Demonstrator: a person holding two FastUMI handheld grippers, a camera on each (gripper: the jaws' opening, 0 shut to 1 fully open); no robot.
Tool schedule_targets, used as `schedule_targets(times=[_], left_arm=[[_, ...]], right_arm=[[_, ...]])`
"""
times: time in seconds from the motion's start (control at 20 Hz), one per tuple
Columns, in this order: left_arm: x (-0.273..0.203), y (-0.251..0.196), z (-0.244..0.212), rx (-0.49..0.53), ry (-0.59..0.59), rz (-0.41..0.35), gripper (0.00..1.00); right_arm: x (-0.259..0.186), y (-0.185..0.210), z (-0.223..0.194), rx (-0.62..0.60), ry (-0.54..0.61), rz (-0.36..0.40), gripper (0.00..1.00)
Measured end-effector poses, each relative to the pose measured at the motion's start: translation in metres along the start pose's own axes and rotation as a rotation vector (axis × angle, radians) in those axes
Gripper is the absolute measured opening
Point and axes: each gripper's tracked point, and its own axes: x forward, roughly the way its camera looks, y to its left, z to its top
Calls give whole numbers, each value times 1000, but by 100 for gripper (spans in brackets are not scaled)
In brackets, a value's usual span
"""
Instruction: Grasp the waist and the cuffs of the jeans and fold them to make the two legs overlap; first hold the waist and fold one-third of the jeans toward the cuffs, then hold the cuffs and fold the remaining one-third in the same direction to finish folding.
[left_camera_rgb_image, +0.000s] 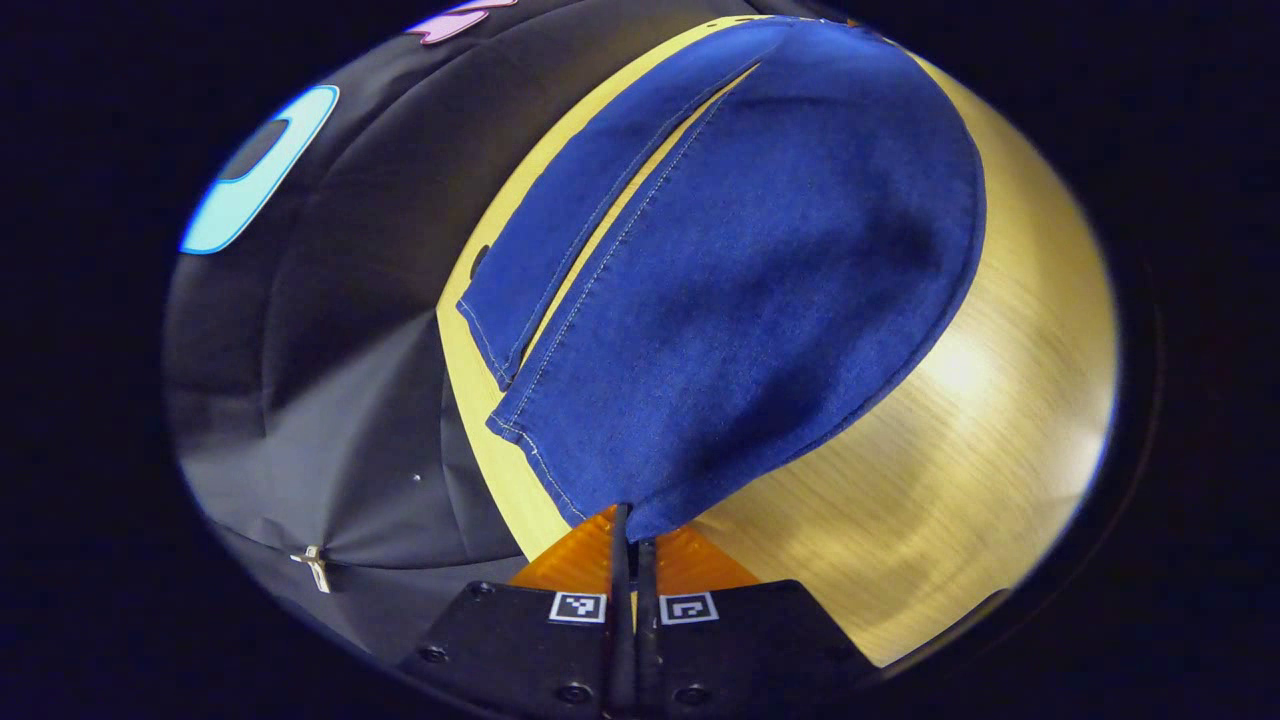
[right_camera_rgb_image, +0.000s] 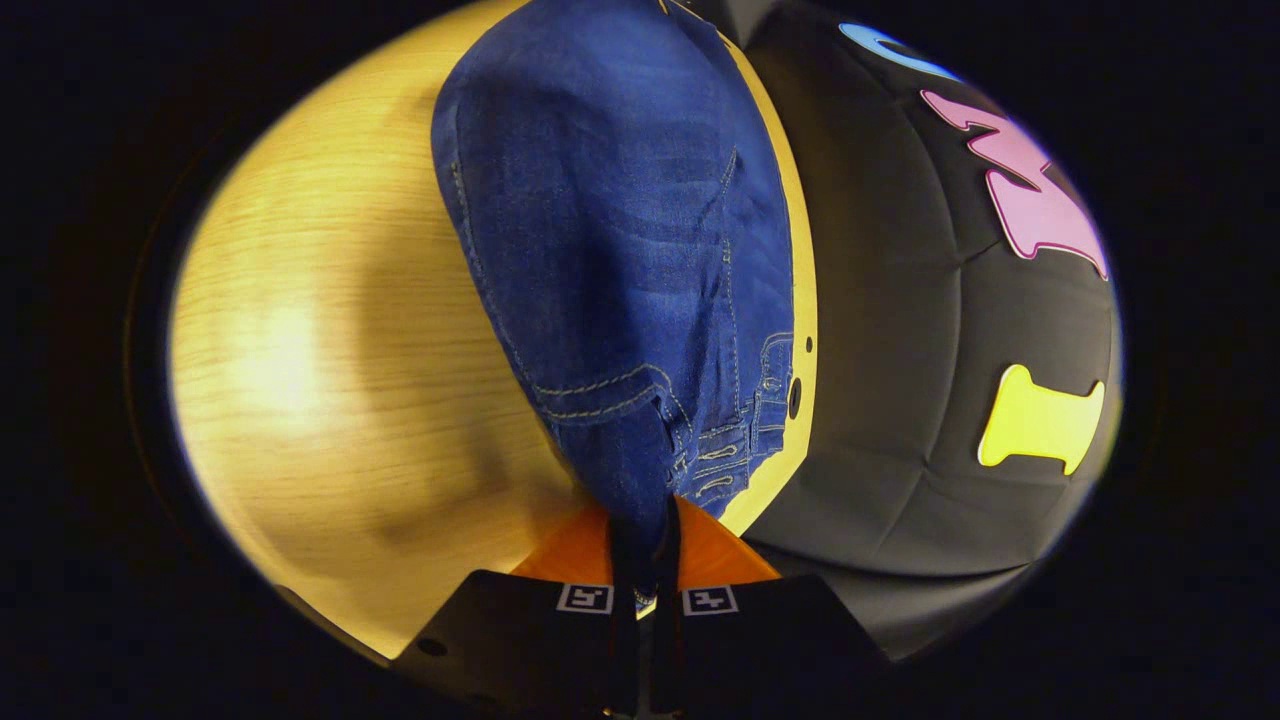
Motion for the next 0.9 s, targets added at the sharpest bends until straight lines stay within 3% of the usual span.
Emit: schedule_targets(times=[0.2,0.5,0.65,0.8,0.85,0.9], left_arm=[[-3,-2,-2,-47,14,-35,6],[-7,0,16,-362,17,-120,6],[-6,11,37,-528,36,-135,6],[-17,59,87,-739,-10,-138,6],[-12,75,104,-810,-32,-141,6],[0,87,117,-883,-29,-159,6]], right_arm=[[-5,2,-6,-3,4,11,8],[-40,-55,14,1,-18,1,8],[-41,-103,20,91,-16,0,5],[-33,-155,34,210,3,-8,8],[-21,-170,41,265,-10,-3,3],[-9,-179,42,333,-2,18,8]])
